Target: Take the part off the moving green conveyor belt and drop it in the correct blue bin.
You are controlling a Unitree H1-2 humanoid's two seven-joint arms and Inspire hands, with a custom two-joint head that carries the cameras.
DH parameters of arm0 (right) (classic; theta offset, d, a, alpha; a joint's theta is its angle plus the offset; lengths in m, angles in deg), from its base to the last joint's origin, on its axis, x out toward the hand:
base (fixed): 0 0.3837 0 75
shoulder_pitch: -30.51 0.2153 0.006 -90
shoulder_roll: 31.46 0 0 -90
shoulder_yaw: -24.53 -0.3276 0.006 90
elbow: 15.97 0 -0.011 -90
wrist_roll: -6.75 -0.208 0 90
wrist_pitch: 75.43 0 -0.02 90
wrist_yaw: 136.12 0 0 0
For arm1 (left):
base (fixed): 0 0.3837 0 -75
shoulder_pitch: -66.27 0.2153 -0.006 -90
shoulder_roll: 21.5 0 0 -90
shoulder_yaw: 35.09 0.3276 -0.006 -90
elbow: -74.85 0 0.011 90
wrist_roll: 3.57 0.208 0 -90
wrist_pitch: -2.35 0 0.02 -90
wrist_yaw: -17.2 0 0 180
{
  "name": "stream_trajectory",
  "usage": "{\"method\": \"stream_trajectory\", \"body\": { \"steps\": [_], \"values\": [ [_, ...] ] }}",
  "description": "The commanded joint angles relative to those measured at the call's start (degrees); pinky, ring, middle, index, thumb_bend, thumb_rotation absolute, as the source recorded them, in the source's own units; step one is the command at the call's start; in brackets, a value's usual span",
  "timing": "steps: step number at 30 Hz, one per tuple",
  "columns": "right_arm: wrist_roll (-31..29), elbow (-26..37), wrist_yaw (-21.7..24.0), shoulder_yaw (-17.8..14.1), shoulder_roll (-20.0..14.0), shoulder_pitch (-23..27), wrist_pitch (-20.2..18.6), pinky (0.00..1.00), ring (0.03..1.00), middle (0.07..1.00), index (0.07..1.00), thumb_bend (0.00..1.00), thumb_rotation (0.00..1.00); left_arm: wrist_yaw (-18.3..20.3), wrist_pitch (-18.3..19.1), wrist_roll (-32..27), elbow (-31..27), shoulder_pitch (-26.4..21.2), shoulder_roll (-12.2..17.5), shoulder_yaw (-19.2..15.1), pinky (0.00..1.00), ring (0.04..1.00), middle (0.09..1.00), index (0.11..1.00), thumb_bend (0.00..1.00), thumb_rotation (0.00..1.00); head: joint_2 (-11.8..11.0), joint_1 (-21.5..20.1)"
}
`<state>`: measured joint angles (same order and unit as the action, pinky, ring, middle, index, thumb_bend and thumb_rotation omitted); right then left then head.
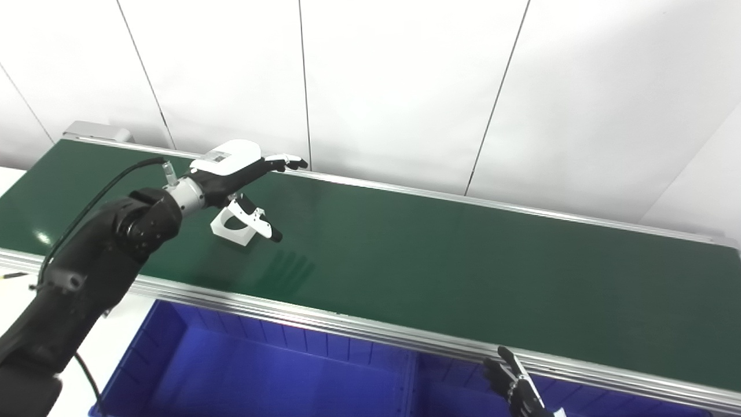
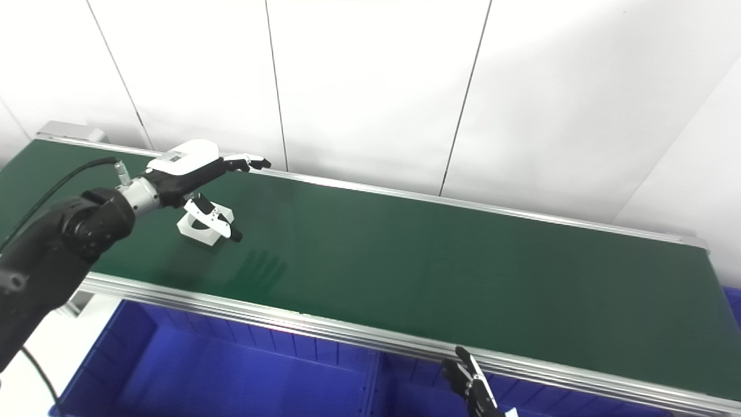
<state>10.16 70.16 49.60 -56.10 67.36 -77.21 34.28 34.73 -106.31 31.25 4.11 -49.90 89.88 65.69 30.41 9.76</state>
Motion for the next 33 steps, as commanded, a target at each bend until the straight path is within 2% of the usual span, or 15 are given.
{"method": "stream_trajectory", "body": {
  "steps": [1,6,11,19,22,24,28,30,32,33],
  "values": [
    [-0.8,0.9,0.2,-0.4,0.2,0.3,3.9,0.87,0.857,0.86,0.947,0.89,0.16,-2.0,-0.3,1.4,1.3,-3.7,1.7,0.4,0.81,0.847,0.883,0.882,0.87,0.28,0.0,0.1],
    [-1.2,0.7,0.4,-0.4,0.1,0.3,4.3,0.87,0.862,0.861,0.945,0.89,0.15,-3.3,-1.4,4.1,6.9,-6.0,1.6,2.8,0.86,0.889,0.902,0.887,0.9,0.26,0.0,0.1],
    [-1.1,0.9,0.5,-0.4,0.0,0.2,4.3,0.87,0.859,0.859,0.946,0.89,0.17,-5.4,-1.8,6.3,12.5,-8.0,1.2,5.3,0.89,0.908,0.916,0.914,0.93,0.2,0.0,0.2],
    [-1.1,0.8,0.4,-0.5,0.0,0.1,4.8,0.88,0.855,0.854,0.943,0.9,0.17,-7.3,-2.1,8.2,18.2,-9.6,0.4,9.2,0.92,0.947,0.95,0.929,0.97,0.2,0.2,0.1],
    [-1.8,1.0,0.6,-0.5,0.0,-0.2,4.8,0.88,0.857,0.856,0.945,0.89,0.17,-6.1,-0.1,8.0,18.9,-9.8,-0.3,10.0,0.94,0.958,0.961,0.935,0.98,0.19,0.4,0.0],
    [-2.0,1.1,0.7,-0.5,0.0,-0.3,4.9,0.89,0.858,0.857,0.946,0.89,0.17,-4.7,1.6,7.9,18.7,-9.9,-0.7,10.4,0.96,0.975,0.976,0.949,0.98,0.2,0.5,-0.1],
    [-1.9,1.7,0.6,-0.5,0.0,-0.6,4.8,0.88,0.856,0.856,0.949,0.89,0.18,-4.1,2.9,7.5,19.6,-10.2,-1.7,11.0,0.96,0.969,0.966,0.936,0.97,0.14,0.7,-0.3],
    [-1.6,2.0,0.6,-0.6,-0.1,-0.8,4.7,0.87,0.854,0.855,0.949,0.89,0.18,-4.9,3.1,7.8,20.6,-10.3,-2.2,11.3,0.95,0.965,0.965,0.933,0.95,0.1,0.8,-0.3],
    [-1.6,2.2,0.6,-0.6,-0.1,-0.9,4.6,0.87,0.854,0.856,0.948,0.88,0.18,-6.5,3.2,8.4,21.6,-10.4,-2.9,11.6,0.9,0.937,0.949,0.922,0.87,0.02,1.0,-0.4],
    [-1.5,2.4,0.6,-0.6,-0.2,-1.0,4.7,0.87,0.854,0.856,0.948,0.88,0.18,-7.8,3.0,8.5,22.5,-10.6,-3.4,11.8,0.9,0.935,0.948,0.921,0.86,0.02,1.2,-0.4]
  ]
}}
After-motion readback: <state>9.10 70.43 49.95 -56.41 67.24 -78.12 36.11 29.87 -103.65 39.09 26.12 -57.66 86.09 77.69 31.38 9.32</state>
